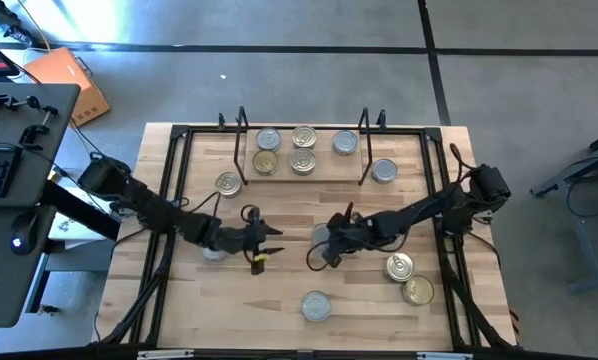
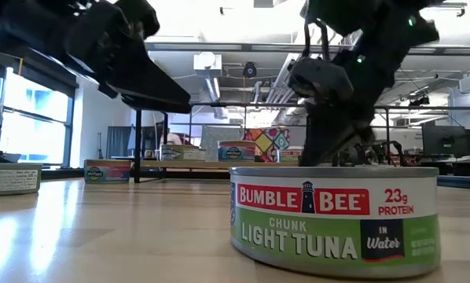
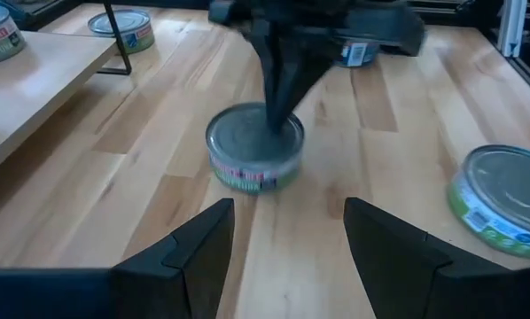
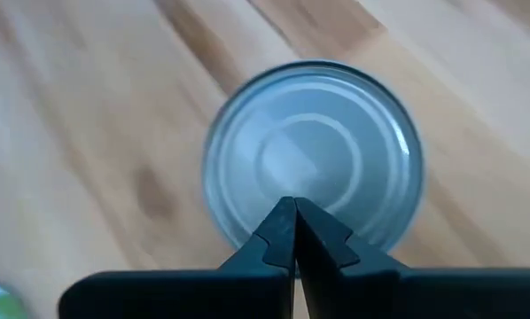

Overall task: Stack canned seafood by type on shelf
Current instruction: Put the bottom green tuna can on the shelf aligned with the other green tuna can

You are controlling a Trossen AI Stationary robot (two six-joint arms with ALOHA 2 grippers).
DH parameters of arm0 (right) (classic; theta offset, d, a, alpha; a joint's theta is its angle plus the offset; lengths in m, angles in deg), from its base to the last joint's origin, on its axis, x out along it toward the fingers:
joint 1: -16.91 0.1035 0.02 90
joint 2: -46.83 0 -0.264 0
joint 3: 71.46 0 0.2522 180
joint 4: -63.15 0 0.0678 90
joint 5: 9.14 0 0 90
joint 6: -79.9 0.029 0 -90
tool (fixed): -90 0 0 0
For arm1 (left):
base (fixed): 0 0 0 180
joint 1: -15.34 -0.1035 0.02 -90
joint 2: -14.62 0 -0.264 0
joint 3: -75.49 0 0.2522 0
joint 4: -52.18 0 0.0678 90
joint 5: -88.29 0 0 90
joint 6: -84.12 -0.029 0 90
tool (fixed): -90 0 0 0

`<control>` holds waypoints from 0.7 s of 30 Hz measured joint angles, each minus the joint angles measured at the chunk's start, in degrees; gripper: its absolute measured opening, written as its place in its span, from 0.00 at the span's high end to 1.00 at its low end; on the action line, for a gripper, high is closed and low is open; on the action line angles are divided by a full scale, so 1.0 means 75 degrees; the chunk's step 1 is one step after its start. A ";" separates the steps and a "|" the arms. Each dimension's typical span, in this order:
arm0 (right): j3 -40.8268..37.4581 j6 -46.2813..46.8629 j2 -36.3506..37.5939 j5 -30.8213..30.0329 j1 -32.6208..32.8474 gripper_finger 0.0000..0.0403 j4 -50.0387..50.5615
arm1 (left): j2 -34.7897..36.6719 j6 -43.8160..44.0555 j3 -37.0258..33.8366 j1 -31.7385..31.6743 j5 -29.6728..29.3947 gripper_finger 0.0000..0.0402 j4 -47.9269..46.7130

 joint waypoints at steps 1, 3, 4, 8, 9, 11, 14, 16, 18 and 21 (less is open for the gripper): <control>-0.0261 -0.0105 0.0005 0.0007 -0.0006 1.00 -0.0657 | 0.0000 -0.0056 0.0000 -0.0100 0.0103 0.49 0.0000; -0.0747 -0.0345 -0.0002 0.0008 0.0015 1.00 -0.1998 | 0.0000 -0.0175 0.0000 -0.0258 0.0268 0.49 0.0017; -0.0940 -0.0540 -0.0008 0.0013 0.0050 1.00 -0.2533 | 0.0000 -0.0275 0.0000 -0.0331 0.0368 0.49 0.0044; -0.1138 -0.1305 0.0006 -0.0404 0.0328 1.00 -0.3505 | 0.0000 -0.0711 0.0000 -0.0570 0.0550 0.49 0.0152; -0.1065 -0.1454 0.0049 -0.0608 0.0410 1.00 -0.3390 | 0.0000 -0.0813 0.0000 -0.0628 0.0591 0.49 0.0237; -0.0851 -0.1640 0.0145 -0.0917 0.0564 1.00 -0.3107 | -0.0073 -0.1038 0.0003 -0.0765 0.0734 0.49 0.0548; -0.0512 -0.1651 0.0341 -0.1127 0.0757 1.00 -0.2331 | -0.0365 -0.1329 0.0003 -0.0963 0.1103 0.49 0.1071; -0.0292 -0.1432 0.0460 -0.1128 0.0875 1.00 -0.1636 | -0.0657 -0.1398 0.0009 -0.1098 0.1341 0.49 0.1409; -0.0038 -0.1034 0.0477 -0.1126 0.0968 0.99 -0.0713 | -0.0959 -0.1359 0.0021 -0.1232 0.1397 0.49 0.1490; 0.0107 -0.0331 0.0455 -0.1091 0.1133 0.94 0.0591 | -0.1451 -0.1204 0.0089 -0.1445 0.1392 0.49 0.1469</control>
